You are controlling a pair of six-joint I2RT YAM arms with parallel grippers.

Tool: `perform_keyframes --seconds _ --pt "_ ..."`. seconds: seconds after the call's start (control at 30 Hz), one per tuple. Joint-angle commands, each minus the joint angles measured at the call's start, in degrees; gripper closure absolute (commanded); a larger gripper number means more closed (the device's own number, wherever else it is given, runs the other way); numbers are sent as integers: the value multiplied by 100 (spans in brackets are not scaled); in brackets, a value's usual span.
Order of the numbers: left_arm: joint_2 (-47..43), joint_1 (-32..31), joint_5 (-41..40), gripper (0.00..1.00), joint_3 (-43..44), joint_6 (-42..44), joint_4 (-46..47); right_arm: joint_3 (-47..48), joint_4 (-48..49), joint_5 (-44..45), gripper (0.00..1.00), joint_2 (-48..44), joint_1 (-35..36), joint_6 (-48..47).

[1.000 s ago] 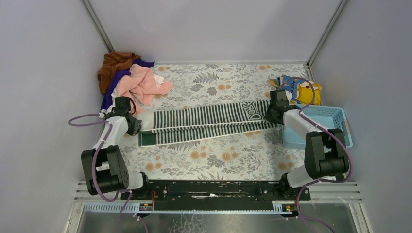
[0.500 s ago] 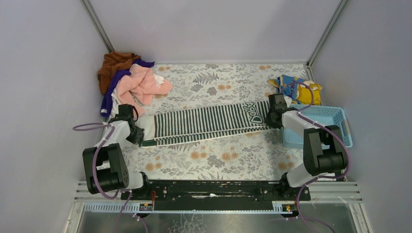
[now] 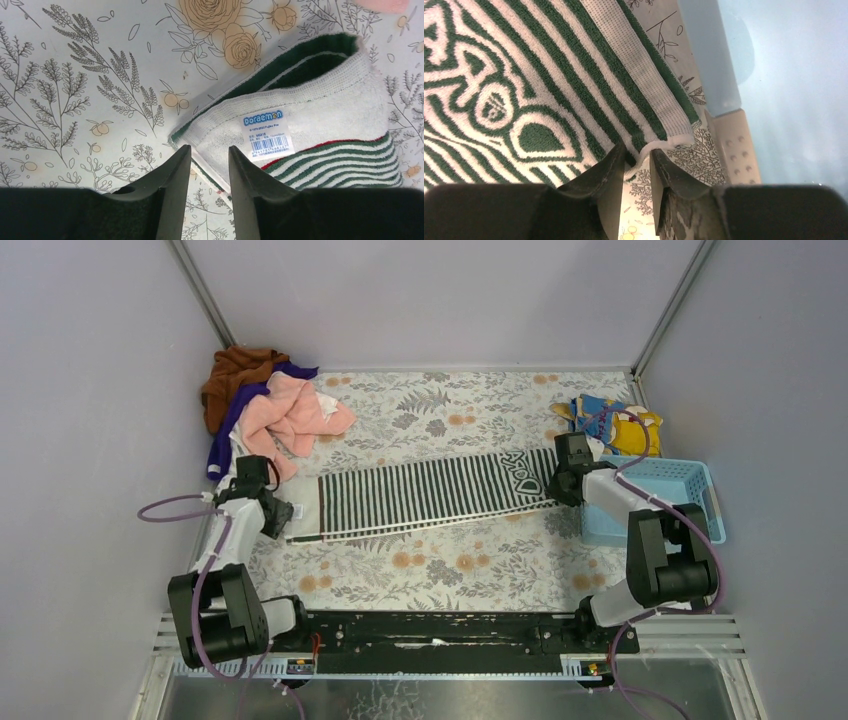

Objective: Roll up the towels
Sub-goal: Fold the towel at the center of the board.

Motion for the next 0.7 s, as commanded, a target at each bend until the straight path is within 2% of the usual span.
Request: perform_keyframes --seconds 0.0,0.17,0.33,0.5,0.67 --pt "-370 45 -72 64 43 -24 -348 125 -203 31 67 -546 -47 -90" --pt "-991 37 174 60 261 266 -637 246 -377 -195 62 -974 -48 -288" --pt "-1346 -81 1027 59 393 459 -473 189 -189 -688 53 -1278 -39 -539" --pt "-540 -786 1149 59 579 382 -32 237 76 -987 50 -1002 -34 -653" --pt "278 -1478 769 59 709 334 327 241 371 -1134 49 -499 -34 -742"
